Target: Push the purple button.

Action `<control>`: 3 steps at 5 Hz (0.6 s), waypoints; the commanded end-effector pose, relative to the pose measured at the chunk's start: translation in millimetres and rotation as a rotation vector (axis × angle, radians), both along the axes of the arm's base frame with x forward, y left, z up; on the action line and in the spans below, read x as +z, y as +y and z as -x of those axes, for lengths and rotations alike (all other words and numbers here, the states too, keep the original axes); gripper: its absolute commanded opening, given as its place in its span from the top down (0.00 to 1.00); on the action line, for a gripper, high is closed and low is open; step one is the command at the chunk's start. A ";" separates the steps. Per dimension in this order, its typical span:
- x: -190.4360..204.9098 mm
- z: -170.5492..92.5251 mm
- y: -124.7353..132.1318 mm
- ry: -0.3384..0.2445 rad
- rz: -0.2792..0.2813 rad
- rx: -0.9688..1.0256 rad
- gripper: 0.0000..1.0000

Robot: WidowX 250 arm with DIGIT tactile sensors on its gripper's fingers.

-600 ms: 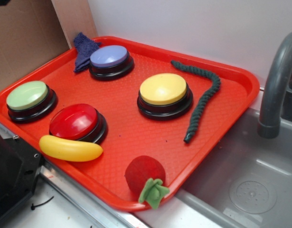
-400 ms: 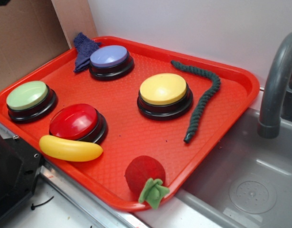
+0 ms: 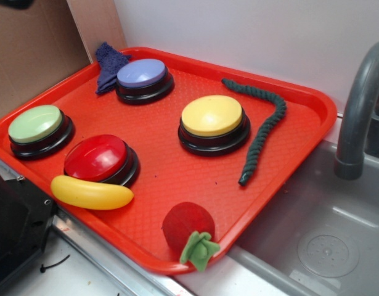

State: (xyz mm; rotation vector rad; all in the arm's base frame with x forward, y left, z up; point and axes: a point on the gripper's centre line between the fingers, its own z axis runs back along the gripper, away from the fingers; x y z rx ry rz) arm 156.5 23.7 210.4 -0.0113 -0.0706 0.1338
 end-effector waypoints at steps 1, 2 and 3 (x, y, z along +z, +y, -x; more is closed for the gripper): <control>-29.0 -55.6 39.4 -0.200 -0.094 0.142 0.00; -58.6 -78.7 46.8 -0.221 -0.124 0.142 0.00; -77.7 -96.4 48.3 -0.233 -0.136 0.120 0.00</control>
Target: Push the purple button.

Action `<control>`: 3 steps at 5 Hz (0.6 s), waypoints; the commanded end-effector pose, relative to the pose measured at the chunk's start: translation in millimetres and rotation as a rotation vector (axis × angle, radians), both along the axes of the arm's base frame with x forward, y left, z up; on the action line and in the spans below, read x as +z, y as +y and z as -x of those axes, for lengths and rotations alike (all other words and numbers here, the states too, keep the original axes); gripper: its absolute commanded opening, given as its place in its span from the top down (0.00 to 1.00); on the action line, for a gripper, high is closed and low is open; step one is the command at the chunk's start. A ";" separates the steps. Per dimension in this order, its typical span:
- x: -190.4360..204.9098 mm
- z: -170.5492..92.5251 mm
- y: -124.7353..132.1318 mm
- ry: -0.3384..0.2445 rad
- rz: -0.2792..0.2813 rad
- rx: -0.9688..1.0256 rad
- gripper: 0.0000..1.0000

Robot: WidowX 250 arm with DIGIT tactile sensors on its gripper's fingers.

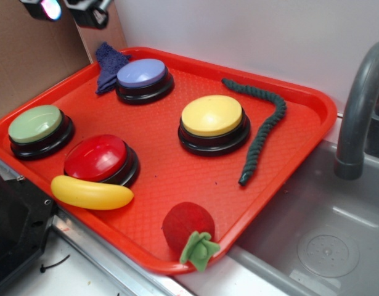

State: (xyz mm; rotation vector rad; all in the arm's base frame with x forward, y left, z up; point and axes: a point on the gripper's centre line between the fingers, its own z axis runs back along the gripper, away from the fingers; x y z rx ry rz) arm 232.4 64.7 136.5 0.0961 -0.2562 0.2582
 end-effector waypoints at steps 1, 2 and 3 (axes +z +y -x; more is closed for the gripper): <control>-32.8 -41.7 10.0 -0.032 -0.016 -0.052 0.00; -39.5 -47.2 5.6 -0.015 -0.010 -0.083 0.00; -50.9 -53.9 5.1 0.014 -0.024 -0.087 0.00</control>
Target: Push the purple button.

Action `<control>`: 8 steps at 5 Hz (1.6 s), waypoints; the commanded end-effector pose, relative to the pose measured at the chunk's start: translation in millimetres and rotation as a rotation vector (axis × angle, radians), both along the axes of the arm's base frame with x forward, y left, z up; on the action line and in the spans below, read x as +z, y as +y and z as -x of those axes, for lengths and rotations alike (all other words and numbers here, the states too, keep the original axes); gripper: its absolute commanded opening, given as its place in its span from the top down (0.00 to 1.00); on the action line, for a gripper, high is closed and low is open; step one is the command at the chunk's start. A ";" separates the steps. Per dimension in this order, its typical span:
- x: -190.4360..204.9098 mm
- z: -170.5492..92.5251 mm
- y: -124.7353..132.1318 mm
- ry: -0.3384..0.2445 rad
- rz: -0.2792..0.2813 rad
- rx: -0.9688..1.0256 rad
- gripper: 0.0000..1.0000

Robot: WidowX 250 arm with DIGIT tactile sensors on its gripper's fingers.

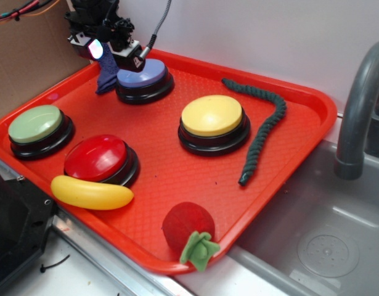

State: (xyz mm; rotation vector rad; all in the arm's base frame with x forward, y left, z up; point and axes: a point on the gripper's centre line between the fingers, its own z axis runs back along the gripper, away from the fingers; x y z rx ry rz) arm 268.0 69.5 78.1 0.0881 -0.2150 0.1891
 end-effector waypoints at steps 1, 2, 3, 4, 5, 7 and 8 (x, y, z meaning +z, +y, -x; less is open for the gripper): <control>-3.3 -24.2 -0.5 -0.008 -0.046 -0.035 0.00; -11.5 -29.9 -3.4 0.001 -0.040 -0.049 0.00; -18.3 -33.4 -5.9 0.019 -0.037 -0.053 0.00; -15.3 -28.7 -3.7 0.035 -0.016 -0.047 0.00; -0.1 -23.8 -2.7 0.021 -0.015 -0.052 0.00; 42.0 -6.5 -0.1 0.047 0.005 -0.056 0.00; 53.3 -1.3 4.4 0.052 0.019 -0.031 0.00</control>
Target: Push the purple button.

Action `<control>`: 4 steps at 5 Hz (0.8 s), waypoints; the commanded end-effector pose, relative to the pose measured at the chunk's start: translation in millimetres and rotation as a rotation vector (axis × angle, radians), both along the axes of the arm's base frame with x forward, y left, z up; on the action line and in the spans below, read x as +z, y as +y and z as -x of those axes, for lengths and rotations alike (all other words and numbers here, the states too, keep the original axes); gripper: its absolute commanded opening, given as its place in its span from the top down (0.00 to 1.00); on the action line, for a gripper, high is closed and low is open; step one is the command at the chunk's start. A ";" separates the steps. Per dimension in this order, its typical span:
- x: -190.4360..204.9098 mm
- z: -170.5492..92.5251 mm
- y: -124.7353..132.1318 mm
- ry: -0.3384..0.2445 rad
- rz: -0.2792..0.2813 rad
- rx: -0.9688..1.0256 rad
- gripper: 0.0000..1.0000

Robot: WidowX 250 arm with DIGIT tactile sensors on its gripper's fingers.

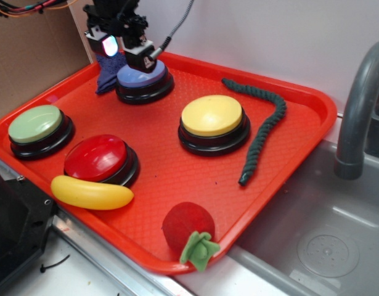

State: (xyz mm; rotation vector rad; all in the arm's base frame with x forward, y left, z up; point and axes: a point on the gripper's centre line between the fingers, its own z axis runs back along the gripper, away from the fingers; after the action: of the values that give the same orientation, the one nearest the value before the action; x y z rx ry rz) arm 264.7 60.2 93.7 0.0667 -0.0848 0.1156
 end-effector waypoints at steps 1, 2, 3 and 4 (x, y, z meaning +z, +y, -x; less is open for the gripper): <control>45.2 -0.5 13.5 -0.070 -0.021 0.035 0.00; 49.4 0.1 13.7 -0.075 -0.039 0.045 0.00; 51.9 -0.2 14.1 -0.081 -0.049 0.055 0.00; 53.1 0.9 15.3 -0.090 -0.032 0.041 0.00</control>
State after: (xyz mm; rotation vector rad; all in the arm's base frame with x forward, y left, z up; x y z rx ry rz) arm 256.7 67.4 118.6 0.0831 -0.0821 0.1404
